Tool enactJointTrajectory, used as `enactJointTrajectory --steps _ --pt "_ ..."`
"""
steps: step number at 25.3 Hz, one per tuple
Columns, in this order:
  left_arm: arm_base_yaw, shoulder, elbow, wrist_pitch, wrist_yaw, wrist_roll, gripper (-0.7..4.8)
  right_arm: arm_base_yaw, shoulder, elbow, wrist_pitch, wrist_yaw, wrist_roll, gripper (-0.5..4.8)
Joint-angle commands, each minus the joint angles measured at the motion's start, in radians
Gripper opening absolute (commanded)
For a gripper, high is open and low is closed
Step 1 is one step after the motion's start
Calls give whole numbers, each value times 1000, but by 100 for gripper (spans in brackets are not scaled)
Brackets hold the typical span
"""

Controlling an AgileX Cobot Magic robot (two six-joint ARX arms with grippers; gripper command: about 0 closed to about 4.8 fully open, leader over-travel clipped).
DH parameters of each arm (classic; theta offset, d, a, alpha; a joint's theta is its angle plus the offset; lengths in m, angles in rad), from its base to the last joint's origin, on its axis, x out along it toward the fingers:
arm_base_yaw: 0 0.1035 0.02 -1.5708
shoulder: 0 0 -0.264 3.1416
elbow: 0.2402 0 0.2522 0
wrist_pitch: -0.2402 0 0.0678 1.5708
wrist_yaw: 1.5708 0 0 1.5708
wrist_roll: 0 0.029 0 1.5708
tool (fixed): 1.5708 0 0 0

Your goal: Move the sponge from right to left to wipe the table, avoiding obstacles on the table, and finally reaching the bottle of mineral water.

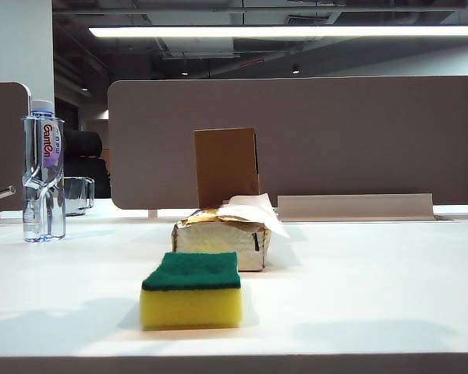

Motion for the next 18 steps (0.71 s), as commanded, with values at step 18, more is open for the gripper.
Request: enactJointTrajectory --steps 18 --pt "-167 512 5 237 -61 -26 472 14 -2 2 3 -48 4 241"
